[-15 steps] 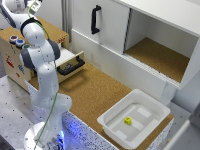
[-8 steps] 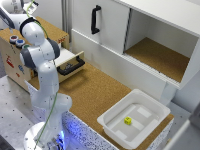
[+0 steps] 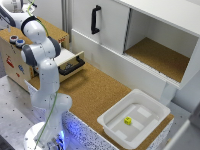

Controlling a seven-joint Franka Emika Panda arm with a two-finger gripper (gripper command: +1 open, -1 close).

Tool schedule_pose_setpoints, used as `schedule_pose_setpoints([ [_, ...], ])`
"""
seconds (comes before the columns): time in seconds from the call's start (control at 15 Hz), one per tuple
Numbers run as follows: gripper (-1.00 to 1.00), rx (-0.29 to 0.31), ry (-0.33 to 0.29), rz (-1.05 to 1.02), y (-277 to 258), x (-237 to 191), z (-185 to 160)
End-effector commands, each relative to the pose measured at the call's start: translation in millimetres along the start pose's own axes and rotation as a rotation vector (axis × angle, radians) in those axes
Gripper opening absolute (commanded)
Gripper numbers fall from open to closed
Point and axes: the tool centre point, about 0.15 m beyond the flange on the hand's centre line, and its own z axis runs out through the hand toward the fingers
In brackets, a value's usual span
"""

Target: Switch off the red light

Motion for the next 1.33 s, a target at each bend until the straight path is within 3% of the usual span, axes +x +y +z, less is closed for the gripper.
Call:
schedule_pose_setpoints([
  [0.0, -1.0, 0.106, -0.203, 0.012, 31.7, 36.0, 10.7],
  [0.53, -1.0, 0.141, -0.211, 0.062, 36.1, 16.4, 43.7],
  [0.8, -1.0, 0.163, -0.178, 0.095, 39.8, 11.9, 70.0],
  [1.13, -1.0, 0.199, -0.207, 0.1, 28.8, 7.0, 90.6],
  [1.27, -1.0, 0.011, -0.344, 0.066, 28.3, 24.6, 38.6],
])
